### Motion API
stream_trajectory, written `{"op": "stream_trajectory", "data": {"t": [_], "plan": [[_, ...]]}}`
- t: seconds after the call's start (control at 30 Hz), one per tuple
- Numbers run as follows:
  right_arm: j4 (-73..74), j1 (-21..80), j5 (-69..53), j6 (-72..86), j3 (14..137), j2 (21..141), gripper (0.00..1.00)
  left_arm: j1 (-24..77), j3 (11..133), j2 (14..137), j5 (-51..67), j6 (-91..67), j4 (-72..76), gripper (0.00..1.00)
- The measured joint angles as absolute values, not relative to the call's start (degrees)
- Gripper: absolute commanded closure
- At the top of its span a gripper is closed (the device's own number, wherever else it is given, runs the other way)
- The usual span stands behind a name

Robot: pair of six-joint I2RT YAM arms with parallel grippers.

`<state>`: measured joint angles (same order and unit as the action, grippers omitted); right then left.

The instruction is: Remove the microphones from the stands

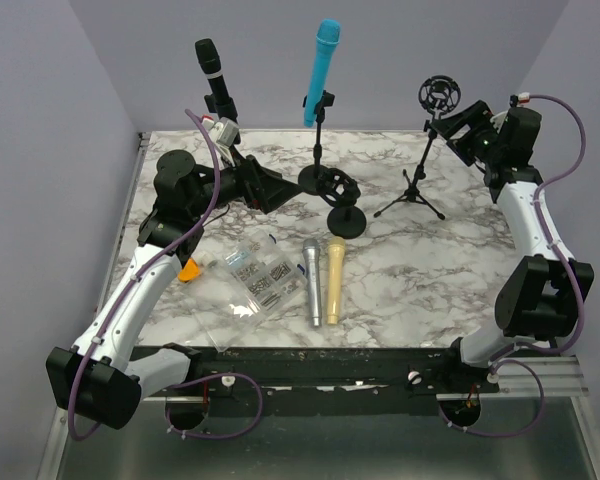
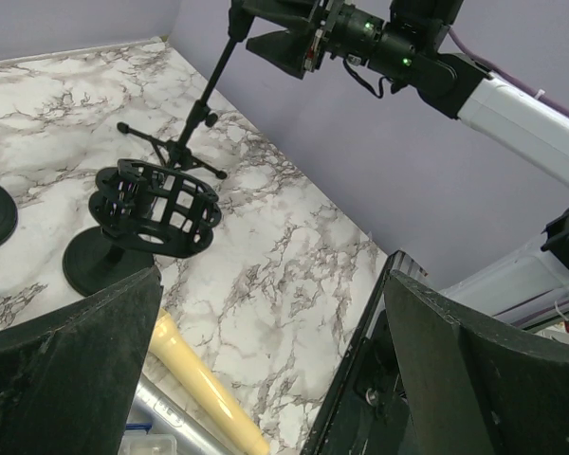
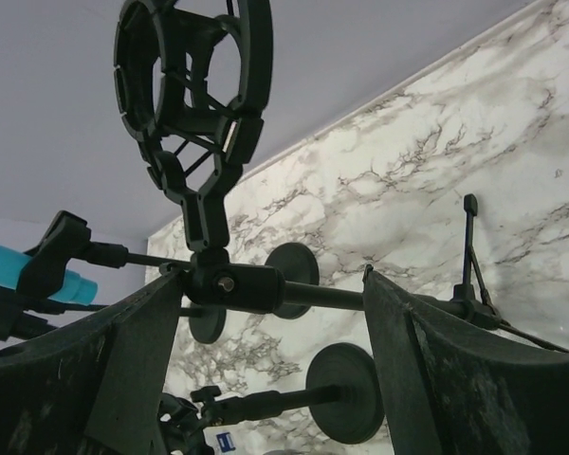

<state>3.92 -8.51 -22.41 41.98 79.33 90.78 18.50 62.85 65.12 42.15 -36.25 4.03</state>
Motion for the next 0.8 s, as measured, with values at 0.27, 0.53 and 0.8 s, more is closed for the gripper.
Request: {"op": "stream_trajectory", "data": {"t": [0.27, 0.53, 0.8], "plan": [[2.5, -8.7, -22.5, 41.9, 74.1, 90.7, 0.23, 18.5, 62.8, 65.1, 42.2, -36.2, 4.0, 0.01], [2.2, -8.7, -22.7, 41.8, 70.5, 90.7, 0.23, 18.5, 62.8, 65.1, 42.2, -36.2, 4.0, 0.01], [4.8, -7.9, -21.6, 36.3, 70.5, 90.1, 0.22, 18.5, 62.8, 65.1, 42.2, -36.3, 4.1, 0.01]]}}
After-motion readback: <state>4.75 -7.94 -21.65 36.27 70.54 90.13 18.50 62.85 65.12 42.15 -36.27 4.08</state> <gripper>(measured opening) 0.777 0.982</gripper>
